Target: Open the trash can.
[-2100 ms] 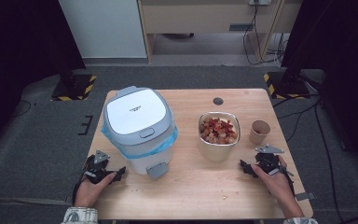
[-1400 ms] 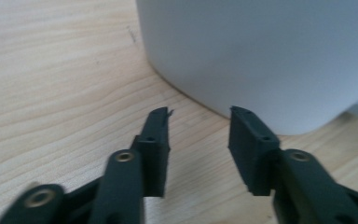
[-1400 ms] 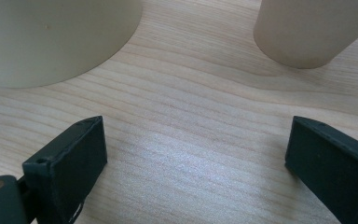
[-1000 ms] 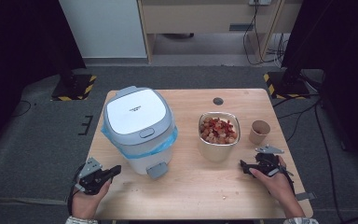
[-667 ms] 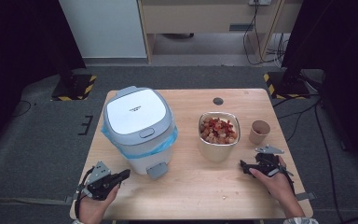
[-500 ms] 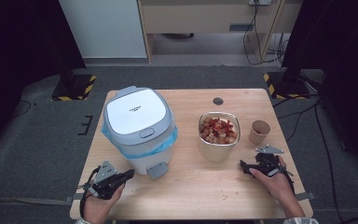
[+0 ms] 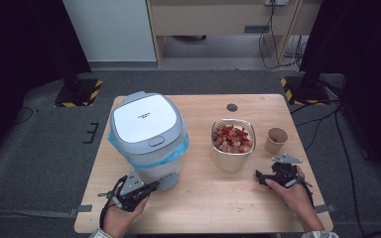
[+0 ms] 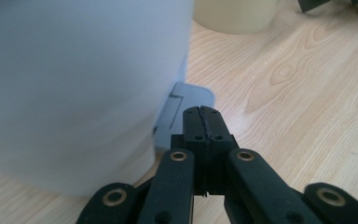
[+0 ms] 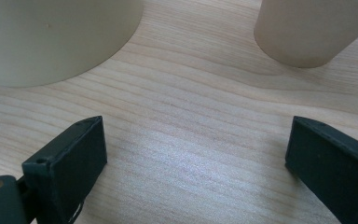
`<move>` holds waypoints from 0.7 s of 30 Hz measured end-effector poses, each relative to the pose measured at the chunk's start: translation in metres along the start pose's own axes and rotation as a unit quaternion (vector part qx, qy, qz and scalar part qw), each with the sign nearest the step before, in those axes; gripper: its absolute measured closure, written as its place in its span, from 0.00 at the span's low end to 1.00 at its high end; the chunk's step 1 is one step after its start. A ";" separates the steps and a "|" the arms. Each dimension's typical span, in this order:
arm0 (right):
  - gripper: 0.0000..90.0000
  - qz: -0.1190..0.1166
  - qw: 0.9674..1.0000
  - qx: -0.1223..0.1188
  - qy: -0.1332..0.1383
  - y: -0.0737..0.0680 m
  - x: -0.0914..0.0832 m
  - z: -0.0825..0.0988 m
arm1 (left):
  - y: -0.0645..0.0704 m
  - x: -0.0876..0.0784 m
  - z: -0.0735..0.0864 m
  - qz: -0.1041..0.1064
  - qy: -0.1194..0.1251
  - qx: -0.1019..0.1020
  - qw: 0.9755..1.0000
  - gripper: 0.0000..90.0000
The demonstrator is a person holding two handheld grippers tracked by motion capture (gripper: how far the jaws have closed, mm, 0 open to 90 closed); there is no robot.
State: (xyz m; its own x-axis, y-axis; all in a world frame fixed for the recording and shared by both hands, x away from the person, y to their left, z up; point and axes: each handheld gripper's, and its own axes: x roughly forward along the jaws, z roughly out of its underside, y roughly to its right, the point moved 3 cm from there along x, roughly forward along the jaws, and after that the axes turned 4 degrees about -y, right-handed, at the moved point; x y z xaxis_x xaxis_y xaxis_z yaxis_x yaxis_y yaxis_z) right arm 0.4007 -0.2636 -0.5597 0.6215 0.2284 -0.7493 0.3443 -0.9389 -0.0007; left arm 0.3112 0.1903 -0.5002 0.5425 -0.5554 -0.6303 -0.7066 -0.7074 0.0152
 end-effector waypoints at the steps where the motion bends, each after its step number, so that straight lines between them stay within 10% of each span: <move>1: 0.06 0.000 1.000 0.000 0.000 0.000 0.000 0.000 | 0.002 0.003 -0.002 0.001 -0.003 0.003 1.000 1.00; 21: 0.06 -0.002 1.000 -0.002 0.000 0.000 -0.001 0.001 | 0.009 0.040 -0.008 -0.047 -0.031 0.021 0.998 1.00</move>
State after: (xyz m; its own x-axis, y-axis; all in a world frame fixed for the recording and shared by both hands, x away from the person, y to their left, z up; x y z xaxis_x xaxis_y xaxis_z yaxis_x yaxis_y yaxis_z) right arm 0.3996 -0.2635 -0.5596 0.6198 0.2327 -0.7495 0.3498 -0.9368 -0.0016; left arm 0.3303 0.1581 -0.5196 0.5787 -0.4587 -0.6744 -0.6732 -0.7353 -0.0775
